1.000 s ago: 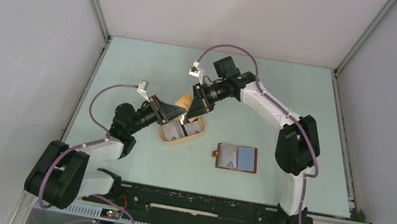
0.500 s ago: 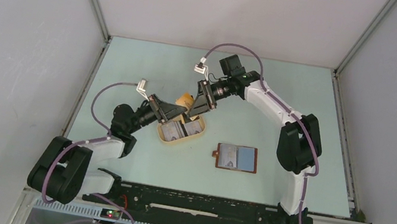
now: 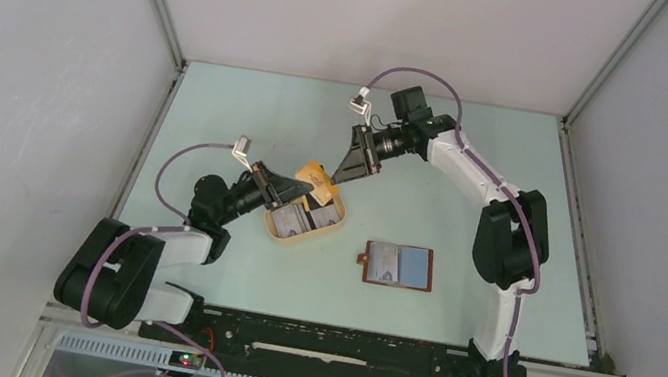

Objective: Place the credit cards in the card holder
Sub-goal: Place the credit card in the storage box.

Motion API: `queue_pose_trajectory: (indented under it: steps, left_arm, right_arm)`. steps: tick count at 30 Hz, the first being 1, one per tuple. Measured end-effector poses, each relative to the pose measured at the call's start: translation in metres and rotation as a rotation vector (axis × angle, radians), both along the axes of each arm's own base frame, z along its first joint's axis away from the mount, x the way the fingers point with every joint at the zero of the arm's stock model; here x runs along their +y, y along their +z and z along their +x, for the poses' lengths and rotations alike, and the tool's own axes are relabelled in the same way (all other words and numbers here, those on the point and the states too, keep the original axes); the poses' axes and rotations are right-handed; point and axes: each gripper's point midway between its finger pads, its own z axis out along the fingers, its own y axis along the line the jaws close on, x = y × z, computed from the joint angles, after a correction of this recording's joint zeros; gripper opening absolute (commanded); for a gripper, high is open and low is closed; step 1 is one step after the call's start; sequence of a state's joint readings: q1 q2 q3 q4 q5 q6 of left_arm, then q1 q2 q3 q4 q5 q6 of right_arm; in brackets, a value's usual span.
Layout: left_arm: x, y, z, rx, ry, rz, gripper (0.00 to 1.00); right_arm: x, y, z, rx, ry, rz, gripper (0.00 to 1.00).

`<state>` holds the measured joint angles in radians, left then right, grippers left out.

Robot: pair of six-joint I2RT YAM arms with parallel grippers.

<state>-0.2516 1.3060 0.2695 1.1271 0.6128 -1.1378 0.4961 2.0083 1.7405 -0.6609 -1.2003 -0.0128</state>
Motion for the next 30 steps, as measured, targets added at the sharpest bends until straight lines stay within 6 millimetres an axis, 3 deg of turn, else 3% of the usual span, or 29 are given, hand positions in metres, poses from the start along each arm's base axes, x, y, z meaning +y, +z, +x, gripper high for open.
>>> queue_pose_trajectory:
  steps: [8,24,28,30]
  left_arm:
    - [0.001,-0.002,0.002,0.005,0.004,-0.005,0.00]
    - [0.002,-0.005,0.005,0.013,0.008,-0.010,0.00]
    - [0.002,-0.003,0.005,0.001,0.007,-0.014,0.00]
    - [0.002,-0.003,0.006,-0.003,0.007,-0.015,0.00]
  right_arm:
    - [0.008,-0.009,-0.003,-0.013,-0.005,-0.042,0.52]
    - [0.000,-0.017,0.009,-0.026,-0.055,-0.084,0.53]
    - [0.001,-0.023,0.010,-0.019,-0.058,-0.096,0.48]
    - [0.003,-0.028,0.009,-0.010,-0.053,-0.102,0.40]
